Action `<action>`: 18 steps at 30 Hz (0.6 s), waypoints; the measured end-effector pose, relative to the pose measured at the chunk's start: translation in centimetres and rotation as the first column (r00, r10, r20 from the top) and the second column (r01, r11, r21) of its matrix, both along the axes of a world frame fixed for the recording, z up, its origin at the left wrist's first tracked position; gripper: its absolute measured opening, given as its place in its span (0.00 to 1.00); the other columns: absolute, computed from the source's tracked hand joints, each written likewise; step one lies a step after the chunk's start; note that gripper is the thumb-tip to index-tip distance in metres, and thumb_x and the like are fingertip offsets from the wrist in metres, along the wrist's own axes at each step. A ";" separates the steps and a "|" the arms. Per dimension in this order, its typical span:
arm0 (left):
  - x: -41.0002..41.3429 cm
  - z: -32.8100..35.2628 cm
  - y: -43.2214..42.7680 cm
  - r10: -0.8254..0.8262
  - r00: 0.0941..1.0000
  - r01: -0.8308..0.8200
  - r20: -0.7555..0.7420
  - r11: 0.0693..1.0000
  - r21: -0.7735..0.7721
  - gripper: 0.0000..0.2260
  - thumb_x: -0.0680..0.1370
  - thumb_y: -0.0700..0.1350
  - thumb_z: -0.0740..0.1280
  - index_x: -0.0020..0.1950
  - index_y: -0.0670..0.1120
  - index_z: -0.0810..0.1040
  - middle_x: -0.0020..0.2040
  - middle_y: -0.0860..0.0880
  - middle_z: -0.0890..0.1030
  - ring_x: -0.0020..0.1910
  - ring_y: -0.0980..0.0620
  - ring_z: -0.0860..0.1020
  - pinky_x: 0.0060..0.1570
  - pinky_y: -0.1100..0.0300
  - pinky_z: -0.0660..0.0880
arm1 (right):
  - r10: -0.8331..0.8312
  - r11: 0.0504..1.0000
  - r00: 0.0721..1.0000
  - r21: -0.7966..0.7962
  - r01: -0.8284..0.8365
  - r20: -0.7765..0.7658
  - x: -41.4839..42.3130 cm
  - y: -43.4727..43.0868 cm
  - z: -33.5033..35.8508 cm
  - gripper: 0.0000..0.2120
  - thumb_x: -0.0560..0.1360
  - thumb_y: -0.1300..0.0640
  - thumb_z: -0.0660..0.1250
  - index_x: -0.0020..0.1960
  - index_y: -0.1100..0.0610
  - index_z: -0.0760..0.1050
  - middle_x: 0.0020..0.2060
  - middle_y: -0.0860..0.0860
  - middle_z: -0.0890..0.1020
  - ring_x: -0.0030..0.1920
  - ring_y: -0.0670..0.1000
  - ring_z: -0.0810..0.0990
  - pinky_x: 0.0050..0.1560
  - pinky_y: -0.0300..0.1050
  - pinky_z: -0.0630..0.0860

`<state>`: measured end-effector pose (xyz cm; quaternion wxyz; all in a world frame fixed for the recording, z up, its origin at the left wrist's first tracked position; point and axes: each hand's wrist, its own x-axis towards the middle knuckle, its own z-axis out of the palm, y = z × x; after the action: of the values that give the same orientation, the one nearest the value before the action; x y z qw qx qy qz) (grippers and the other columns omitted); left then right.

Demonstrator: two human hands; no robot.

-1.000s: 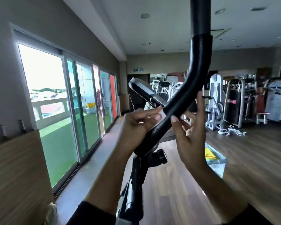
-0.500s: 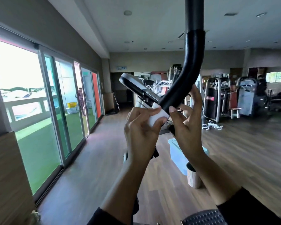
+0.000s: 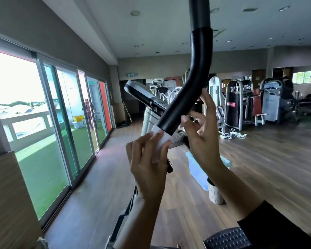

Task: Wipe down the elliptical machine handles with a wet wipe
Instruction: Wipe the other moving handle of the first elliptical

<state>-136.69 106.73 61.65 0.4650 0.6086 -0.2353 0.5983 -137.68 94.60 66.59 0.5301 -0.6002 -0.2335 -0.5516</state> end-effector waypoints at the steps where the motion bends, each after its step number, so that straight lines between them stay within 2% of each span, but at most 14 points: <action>1: 0.1 -0.4 0.1 0.024 1.000 -0.024 0.012 1.000 0.001 0.12 0.71 0.40 0.76 0.53 0.41 0.83 0.50 0.43 0.80 0.51 0.46 0.74 0.54 0.62 0.70 | 0.007 1.000 1.000 0.002 -0.007 0.007 0.0 -0.2 0.0 0.31 0.77 0.63 0.65 0.76 0.58 0.56 0.69 0.40 0.66 0.58 0.52 0.80 0.58 0.52 0.78; 3: 0.2 -1.0 0.3 0.084 0.996 -0.085 0.024 0.996 0.009 0.11 0.72 0.40 0.75 0.53 0.41 0.84 0.51 0.43 0.81 0.50 0.45 0.73 0.53 0.58 0.71 | 0.029 1.000 1.000 0.005 -0.029 0.006 0.0 -0.5 0.1 0.32 0.77 0.63 0.65 0.76 0.57 0.56 0.67 0.32 0.67 0.56 0.52 0.80 0.57 0.57 0.78; 6: 0.0 -1.3 0.4 0.111 0.993 -0.112 0.025 0.993 0.033 0.11 0.72 0.38 0.73 0.54 0.42 0.83 0.53 0.43 0.80 0.47 0.44 0.74 0.52 0.64 0.68 | 0.080 0.997 0.997 -0.001 -0.080 0.000 0.4 -0.8 -0.1 0.32 0.77 0.64 0.64 0.76 0.56 0.54 0.65 0.26 0.67 0.58 0.51 0.80 0.59 0.60 0.77; 8: -0.3 -1.2 0.3 0.112 0.993 -0.113 0.027 0.993 0.037 0.12 0.72 0.36 0.73 0.55 0.42 0.83 0.54 0.45 0.78 0.46 0.44 0.75 0.51 0.64 0.70 | 0.135 0.991 0.991 0.005 -0.135 -0.010 0.7 -1.0 -0.3 0.33 0.77 0.63 0.64 0.77 0.56 0.52 0.70 0.33 0.65 0.60 0.51 0.79 0.61 0.58 0.76; 10: -0.7 -0.9 -0.1 0.140 0.990 -0.140 0.030 0.990 0.010 0.12 0.72 0.37 0.73 0.55 0.44 0.82 0.53 0.47 0.78 0.47 0.49 0.75 0.51 0.64 0.71 | 0.192 0.981 0.981 0.011 -0.192 -0.035 1.3 -1.3 -0.4 0.35 0.76 0.61 0.65 0.77 0.53 0.51 0.71 0.39 0.64 0.62 0.49 0.78 0.61 0.50 0.76; 13: -1.1 -0.3 -0.8 0.206 0.978 -0.206 0.036 0.978 -0.024 0.14 0.71 0.39 0.74 0.55 0.46 0.80 0.50 0.45 0.78 0.49 0.56 0.74 0.52 0.66 0.71 | 0.295 0.955 0.954 -0.004 -0.295 -0.053 1.9 -1.8 -0.3 0.35 0.76 0.61 0.65 0.75 0.46 0.49 0.69 0.35 0.64 0.62 0.45 0.77 0.57 0.37 0.74; 15: -1.3 0.1 -1.3 0.258 0.965 -0.257 0.043 0.966 -0.032 0.13 0.71 0.40 0.74 0.55 0.46 0.81 0.49 0.44 0.79 0.49 0.54 0.75 0.51 0.63 0.72 | 0.342 0.939 0.939 -0.017 -0.343 -0.048 2.1 -1.9 -0.3 0.36 0.76 0.63 0.65 0.75 0.47 0.49 0.69 0.36 0.63 0.60 0.44 0.78 0.55 0.33 0.73; 18: -1.6 0.8 -2.4 0.346 0.937 -0.345 0.049 0.938 -0.026 0.08 0.73 0.42 0.74 0.50 0.43 0.83 0.47 0.43 0.80 0.47 0.49 0.76 0.51 0.62 0.72 | 0.395 0.917 0.918 -0.052 -0.396 -0.031 2.4 -2.2 -0.3 0.37 0.76 0.65 0.65 0.75 0.50 0.47 0.71 0.44 0.64 0.60 0.44 0.78 0.55 0.32 0.73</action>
<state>-138.27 104.37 62.40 0.3514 0.6205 -0.1321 0.6885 -135.25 92.37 66.32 0.6155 -0.5612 -0.3601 -0.4203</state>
